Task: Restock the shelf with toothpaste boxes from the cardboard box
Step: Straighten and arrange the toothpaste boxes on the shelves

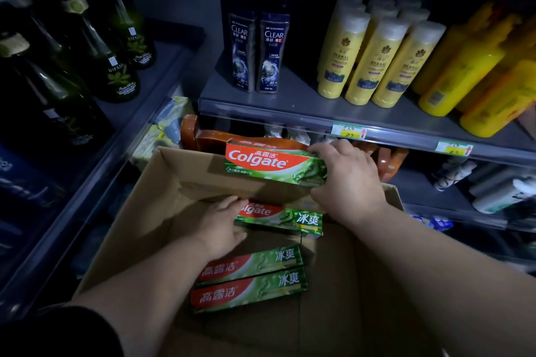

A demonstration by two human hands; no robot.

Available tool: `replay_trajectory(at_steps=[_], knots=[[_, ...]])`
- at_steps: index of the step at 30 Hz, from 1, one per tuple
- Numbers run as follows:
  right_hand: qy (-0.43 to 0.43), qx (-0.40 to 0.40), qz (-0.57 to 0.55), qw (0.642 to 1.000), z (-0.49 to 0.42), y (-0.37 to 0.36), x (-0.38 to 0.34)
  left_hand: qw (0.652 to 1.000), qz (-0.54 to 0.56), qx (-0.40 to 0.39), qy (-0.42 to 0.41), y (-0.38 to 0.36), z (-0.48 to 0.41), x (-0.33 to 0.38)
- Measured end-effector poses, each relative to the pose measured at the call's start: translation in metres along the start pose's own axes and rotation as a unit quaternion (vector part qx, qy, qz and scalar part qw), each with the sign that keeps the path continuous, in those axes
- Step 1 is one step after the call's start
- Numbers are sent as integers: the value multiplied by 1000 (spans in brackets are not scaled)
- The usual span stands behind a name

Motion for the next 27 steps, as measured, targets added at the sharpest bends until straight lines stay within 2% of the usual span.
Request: replay_trajectory(at_steps=[2,4,10,16,22,27], knots=[[0,7,-4,1000,-1,-7,0,996,-61,-57,17,-6,-6,-1],[-2,16,-5,1000,0,-12,1,990,-109,-80,27,-9,-10,-1],[-6,34,-23,999,4,-22,8,976,-218,-24,-1,-10,-12,4],[-5,21,-31,999,8,-21,11,991,-126,-38,12,-3,-2,7],[12,22,-58,998,12,3,4,995,-82,47,12,39,44,7],[60,18,-95,994,17,39,-13,990,-72,104,56,72,114,8]])
Point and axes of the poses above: each hand's wrist, its own z-axis away from the middle knuckle, its own y-axis out of the back of the hand, x = y × z, the point moved 2 cm from there along -z, towards the middle knuckle, and after that the axes turned 4 degrees about -x, right-handed, at the moved point
